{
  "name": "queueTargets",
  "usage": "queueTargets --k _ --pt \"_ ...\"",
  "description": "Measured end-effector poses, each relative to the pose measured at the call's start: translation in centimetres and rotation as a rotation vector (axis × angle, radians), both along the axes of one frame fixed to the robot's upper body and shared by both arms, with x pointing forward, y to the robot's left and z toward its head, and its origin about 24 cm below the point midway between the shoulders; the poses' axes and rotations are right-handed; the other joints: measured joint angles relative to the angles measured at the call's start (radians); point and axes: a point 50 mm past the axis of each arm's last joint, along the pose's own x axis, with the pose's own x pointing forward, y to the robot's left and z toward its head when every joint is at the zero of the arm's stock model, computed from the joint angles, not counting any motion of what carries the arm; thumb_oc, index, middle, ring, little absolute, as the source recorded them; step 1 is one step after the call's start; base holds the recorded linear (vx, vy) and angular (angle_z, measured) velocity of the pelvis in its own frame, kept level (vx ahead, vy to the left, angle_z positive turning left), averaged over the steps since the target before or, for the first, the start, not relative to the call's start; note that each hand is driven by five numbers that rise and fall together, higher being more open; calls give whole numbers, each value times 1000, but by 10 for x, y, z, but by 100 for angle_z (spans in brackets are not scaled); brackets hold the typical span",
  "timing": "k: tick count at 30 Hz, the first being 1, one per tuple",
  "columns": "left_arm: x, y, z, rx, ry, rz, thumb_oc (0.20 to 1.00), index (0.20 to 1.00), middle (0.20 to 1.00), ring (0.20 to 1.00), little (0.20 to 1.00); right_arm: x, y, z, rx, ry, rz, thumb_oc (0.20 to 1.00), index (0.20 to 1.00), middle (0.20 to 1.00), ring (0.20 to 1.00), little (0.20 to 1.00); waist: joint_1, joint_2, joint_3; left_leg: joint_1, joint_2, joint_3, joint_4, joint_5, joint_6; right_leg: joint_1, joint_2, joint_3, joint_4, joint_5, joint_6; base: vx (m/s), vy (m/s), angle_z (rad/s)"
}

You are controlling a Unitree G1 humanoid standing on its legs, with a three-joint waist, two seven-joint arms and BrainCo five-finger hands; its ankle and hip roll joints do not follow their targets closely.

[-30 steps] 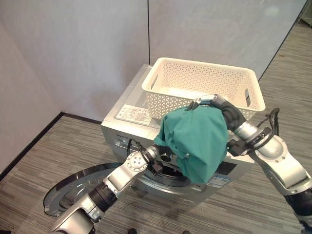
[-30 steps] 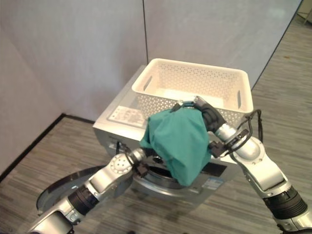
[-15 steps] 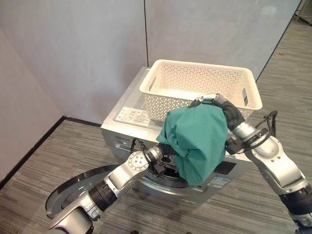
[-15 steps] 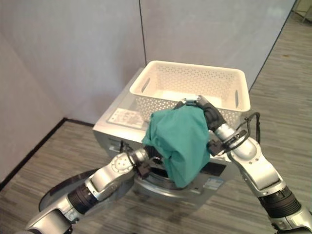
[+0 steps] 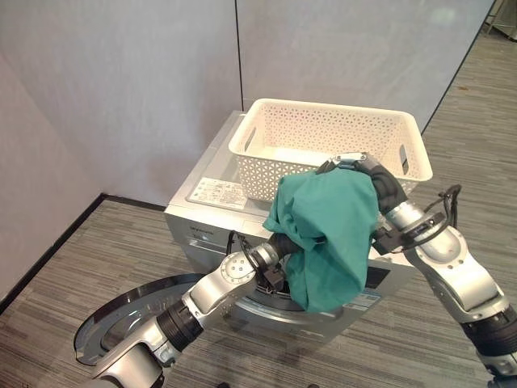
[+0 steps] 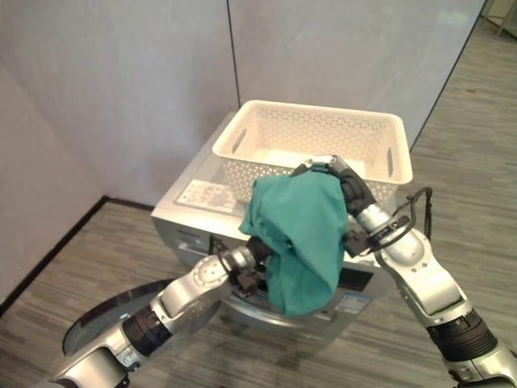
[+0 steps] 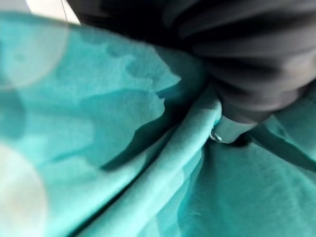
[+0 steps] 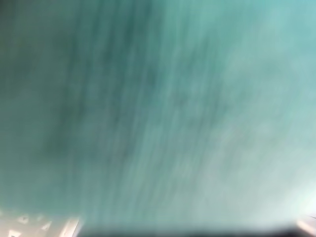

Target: Grab the laundry basket,head to the washer,open it,put in the laundry and shut it.

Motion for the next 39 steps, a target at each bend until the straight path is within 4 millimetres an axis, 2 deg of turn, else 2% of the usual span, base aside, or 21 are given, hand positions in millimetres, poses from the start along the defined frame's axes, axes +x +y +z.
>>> queueTargets --k 3,4,5,6,12,16,21,23,24,25,26,28,32,33,36,37,38,39 --pt "1 1 0 0 0 14 200 200 200 200 200 0 0 -1 4 2 1 200 200 200 200 200 0 -3 1 0 0 0 -1 0 0 0 0 0 0 0 0 10 1 0" --pt "0 1 0 -2 -1 16 200 200 200 200 200 -1 -1 -2 11 4 -4 442 442 442 442 442 0 -5 0 0 0 1 -1 0 0 0 0 0 0 0 0 0 0 0" --pt "1 2 0 -4 -4 19 200 200 200 200 200 -1 -1 -3 17 9 -7 862 862 862 862 862 0 -8 1 0 0 2 -1 0 0 -1 0 1 0 0 0 0 0 0" --pt "1 4 -1 -2 -6 25 200 200 200 200 200 -1 -1 -4 17 11 -9 1000 1000 1000 1000 1000 0 -9 1 0 0 3 -1 0 0 -2 0 3 0 0 0 5 8 -6" --pt "7 35 -6 -30 -14 167 200 200 200 200 200 -8 -28 -20 73 49 -121 1000 1000 1000 1000 1000 -10 -32 -10 2 1 20 -10 0 0 -15 0 19 0 0 0 13 6 -7" --pt "11 52 -7 -20 -45 247 200 200 200 200 200 -13 -41 -21 144 17 -189 1000 1000 1000 1000 1000 -22 -34 -10 7 1 25 -14 0 0 -16 0 24 0 1 0 8 4 -3" --pt "14 80 -8 0 -96 383 200 200 200 200 200 -31 -69 -28 188 6 -318 1000 1000 1000 1000 1000 -24 -34 -10 19 3 49 -19 -4 4 -16 1 44 -1 0 1 13 3 -12" --pt "10 111 1 22 -210 527 200 200 200 200 200 -58 -105 -42 288 -22 -549 1000 1000 1000 1000 1000 -36 -35 -9 18 2 55 -19 -7 8 -20 0 50 -1 -1 2 36 6 -9" --pt "7 119 3 25 -230 570 200 200 200 200 200 -63 -110 -48 296 -9 -602 1000 1000 1000 1000 1000 -48 -37 -10 20 2 59 -20 -8 9 -24 0 54 -1 -2 4 23 2 -13" --pt "0 130 7 29 -263 607 200 200 200 200 200 -72 -116 -58 314 1 -660 1000 1000 1000 1000 1000 -52 -40 -15 17 4 64 -20 -8 9 -30 2 61 -1 -2 4 6 1 -22" --pt "-10 146 13 26 -311 676 200 200 200 200 200 -88 -124 -75 354 50 -760 1000 1000 1000 1000 1000 -52 -43 -14 17 5 77 -20 -10 10 -33 4 71 0 -2 3 5 0 -20" --pt "-20 163 17 14 -335 752 200 200 200 200 200 -105 -138 -102 315 154 -874 1000 1000 1000 1000 1000 -59 -47 -17 17 3 80 -20 -12 13 -33 2 75 0 -2 3 1 -2 -10" --pt "-42 190 18 43 -376 877 200 200 200 200 200 -137 -152 -154 268 377 -1046 1000 1000 1000 1000 1000 -63 -57 -22 19 4 95 -20 -18 16 -38 2 91 0 -2 6 -1 -7 -10" --pt "-45 193 17 47 -375 892 200 200 200 200 200 -141 -154 -161 264 407 -1075 1000 1000 1000 1000 1000 -63 -59 -24 19 4 104 -20 -19 16 -43 2 97 0 -2 6 6 -17 -16" --pt "-61 207 4 88 -327 949 200 200 200 200 200 -175 -162 -217 238 657 -1224 1000 1000 1000 1000 1000 -47 -77 -33 15 4 105 -24 -24 22 -48 2 99 0 -6 11 -2 -4 -4" --pt "-64 209 0 98 -311 956 200 200 200 200 200 -186 -163 -227 232 725 -1263 1000 1000 1000 1000 1000 -40 -78 -34 15 4 105 -21 -24 22 -48 1 98 0 -6 10 -6 -34 4" --pt "-69 214 -5 117 -293 976 200 200 200 200 200 -206 -163 -251 212 842 -1321 1000 1000 1000 1000 1000 -18 -82 -35 11 3 101 -22 -24 22 -48 0 96 0 -6 11 -12 -26 5" --pt "-71 218 -9 131 -274 988 200 200 200 200 200 -216 -162 -266 201 931 -1348 1000 1000 1000 1000 1000 -14 -87 -38 11 3 98 -25 -24 22 -48 0 95 -1 -7 12 -4 -36 10"
